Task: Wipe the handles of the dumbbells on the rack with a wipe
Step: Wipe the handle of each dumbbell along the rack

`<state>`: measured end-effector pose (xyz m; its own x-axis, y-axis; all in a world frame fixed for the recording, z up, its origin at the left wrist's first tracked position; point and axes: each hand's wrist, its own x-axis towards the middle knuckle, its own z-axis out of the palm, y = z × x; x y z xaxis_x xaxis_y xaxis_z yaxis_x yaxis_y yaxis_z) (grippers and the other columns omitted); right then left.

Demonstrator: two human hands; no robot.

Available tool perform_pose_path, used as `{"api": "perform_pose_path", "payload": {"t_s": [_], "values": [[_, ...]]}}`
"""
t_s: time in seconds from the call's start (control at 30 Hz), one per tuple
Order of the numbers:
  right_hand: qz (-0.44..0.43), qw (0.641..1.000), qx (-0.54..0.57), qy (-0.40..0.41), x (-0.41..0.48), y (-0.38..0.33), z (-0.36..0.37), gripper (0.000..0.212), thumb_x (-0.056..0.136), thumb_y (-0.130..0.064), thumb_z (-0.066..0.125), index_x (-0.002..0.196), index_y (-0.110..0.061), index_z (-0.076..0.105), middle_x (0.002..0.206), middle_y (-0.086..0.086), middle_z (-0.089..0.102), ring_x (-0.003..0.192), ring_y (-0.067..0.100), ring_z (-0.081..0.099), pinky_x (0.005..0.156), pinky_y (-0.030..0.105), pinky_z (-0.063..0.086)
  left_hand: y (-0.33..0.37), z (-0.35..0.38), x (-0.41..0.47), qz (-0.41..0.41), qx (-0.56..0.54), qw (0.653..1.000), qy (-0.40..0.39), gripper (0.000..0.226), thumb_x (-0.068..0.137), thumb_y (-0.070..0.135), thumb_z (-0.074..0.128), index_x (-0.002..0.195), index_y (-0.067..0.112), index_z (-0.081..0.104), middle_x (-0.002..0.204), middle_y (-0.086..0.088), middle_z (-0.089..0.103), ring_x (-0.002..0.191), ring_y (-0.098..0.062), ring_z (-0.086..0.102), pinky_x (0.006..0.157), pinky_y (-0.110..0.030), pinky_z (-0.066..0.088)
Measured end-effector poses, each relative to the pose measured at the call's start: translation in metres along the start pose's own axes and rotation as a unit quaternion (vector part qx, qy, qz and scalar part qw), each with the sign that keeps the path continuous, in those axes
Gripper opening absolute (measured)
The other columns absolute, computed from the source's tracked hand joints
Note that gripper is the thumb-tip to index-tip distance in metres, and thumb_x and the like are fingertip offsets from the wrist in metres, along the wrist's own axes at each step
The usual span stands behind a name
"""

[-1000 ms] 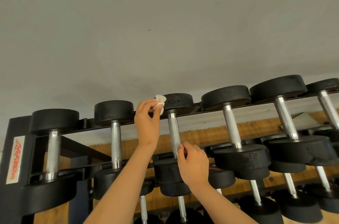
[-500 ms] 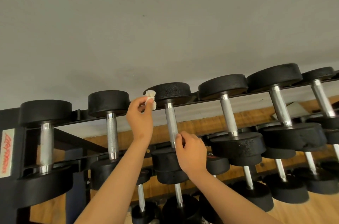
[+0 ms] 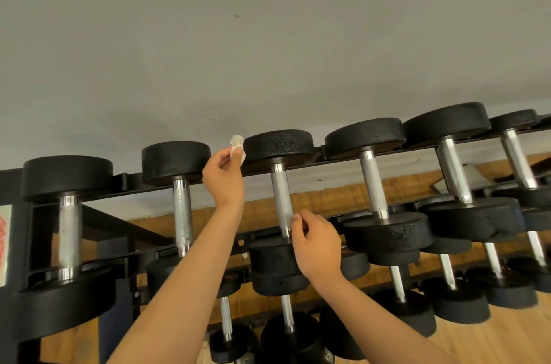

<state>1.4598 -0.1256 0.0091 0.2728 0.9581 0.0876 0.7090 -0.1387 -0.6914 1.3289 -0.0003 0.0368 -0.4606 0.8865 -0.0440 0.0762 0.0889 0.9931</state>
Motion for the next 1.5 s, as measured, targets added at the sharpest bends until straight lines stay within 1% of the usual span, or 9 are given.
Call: {"api": "perform_pose_path", "payload": {"t_s": [0.23,0.4,0.5,0.83,0.93,1.03,1.23,1.37,1.5], "values": [[0.032,0.999,0.01,-0.012,0.0,-0.002,-0.001,0.027,0.097,-0.028,0.043,0.07,-0.027,0.049,0.059,-0.01,0.048,0.057,0.008,0.048,0.053,0.023,0.033,-0.017,-0.004,-0.013,-0.034,-0.028,0.999,0.01,0.012,0.093,0.02,0.063,0.101,0.013,0.068,0.099,-0.001,0.069,0.091,-0.007,0.063,0.077,-0.014,0.051],[0.043,0.999,0.014,-0.01,-0.001,-0.005,-0.003,0.026,0.097,-0.028,0.042,0.073,-0.027,0.053,0.063,-0.006,0.054,0.061,0.009,0.052,0.057,0.029,0.044,-0.013,0.004,0.007,-0.074,-0.039,0.996,0.019,0.008,0.095,0.019,0.06,0.099,0.016,0.066,0.096,0.005,0.065,0.087,-0.003,0.06,0.07,-0.008,0.046],[0.054,0.998,0.018,-0.013,-0.001,-0.006,-0.003,0.026,0.096,-0.03,0.041,0.074,-0.026,0.055,0.065,-0.006,0.057,0.063,0.009,0.054,0.059,0.033,0.048,-0.017,0.008,0.017,-0.089,-0.042,0.995,0.009,0.015,0.096,0.021,0.059,0.105,0.012,0.066,0.102,0.001,0.065,0.096,-0.01,0.06,0.074,-0.01,0.045],[0.06,0.998,0.029,-0.008,-0.001,-0.007,-0.003,0.032,0.094,-0.036,0.036,0.073,-0.023,0.057,0.063,-0.004,0.057,0.061,0.011,0.054,0.06,0.039,0.05,-0.047,0.005,0.011,-0.172,-0.093,0.981,-0.019,0.02,0.096,0.017,0.057,0.113,0.011,0.065,0.109,-0.003,0.067,0.103,-0.013,0.062,0.099,-0.03,0.05],[0.062,0.997,0.034,-0.007,-0.001,-0.007,-0.003,0.033,0.094,-0.035,0.037,0.073,-0.02,0.058,0.063,-0.003,0.057,0.061,0.011,0.054,0.059,0.039,0.05,-0.045,0.01,0.021,-0.194,-0.124,0.973,-0.021,0.021,0.097,0.016,0.057,0.116,0.011,0.065,0.106,0.003,0.066,0.106,-0.011,0.061,0.098,-0.028,0.05],[0.062,0.997,0.036,-0.004,-0.001,-0.007,-0.003,0.033,0.094,-0.034,0.038,0.073,-0.018,0.058,0.062,-0.002,0.057,0.06,0.012,0.054,0.059,0.039,0.05,-0.05,0.009,0.025,-0.213,-0.157,0.963,-0.046,0.023,0.098,0.016,0.055,0.119,0.012,0.063,0.109,0.003,0.065,0.112,-0.013,0.06,0.087,-0.019,0.051],[0.066,0.997,0.037,-0.009,-0.001,-0.009,-0.005,0.031,0.095,-0.031,0.04,0.072,-0.018,0.057,0.062,-0.001,0.056,0.06,0.012,0.054,0.058,0.038,0.049,-0.059,0.005,0.031,-0.208,-0.14,0.963,-0.098,0.033,0.1,0.019,0.051,0.131,0.009,0.058,0.127,-0.006,0.062,0.118,-0.014,0.059,0.089,-0.018,0.051],[0.069,0.997,0.037,-0.012,-0.002,-0.01,-0.005,0.031,0.094,-0.032,0.04,0.072,-0.019,0.058,0.063,-0.002,0.058,0.062,0.011,0.054,0.059,0.036,0.049,-0.055,0.003,0.027,-0.196,-0.119,0.968,-0.102,0.028,0.101,0.018,0.05,0.125,0.009,0.061,0.118,-0.005,0.065,0.114,-0.014,0.061,0.089,-0.019,0.051],[0.072,0.997,0.035,-0.013,-0.002,-0.009,-0.004,0.029,0.095,-0.029,0.042,0.072,-0.021,0.058,0.063,-0.003,0.059,0.062,0.011,0.055,0.06,0.037,0.05,-0.044,0.002,0.015,-0.145,-0.041,0.987,-0.051,0.024,0.1,0.018,0.051,0.116,0.008,0.066,0.105,-0.001,0.066,0.098,-0.01,0.061,0.092,-0.024,0.049]]}}
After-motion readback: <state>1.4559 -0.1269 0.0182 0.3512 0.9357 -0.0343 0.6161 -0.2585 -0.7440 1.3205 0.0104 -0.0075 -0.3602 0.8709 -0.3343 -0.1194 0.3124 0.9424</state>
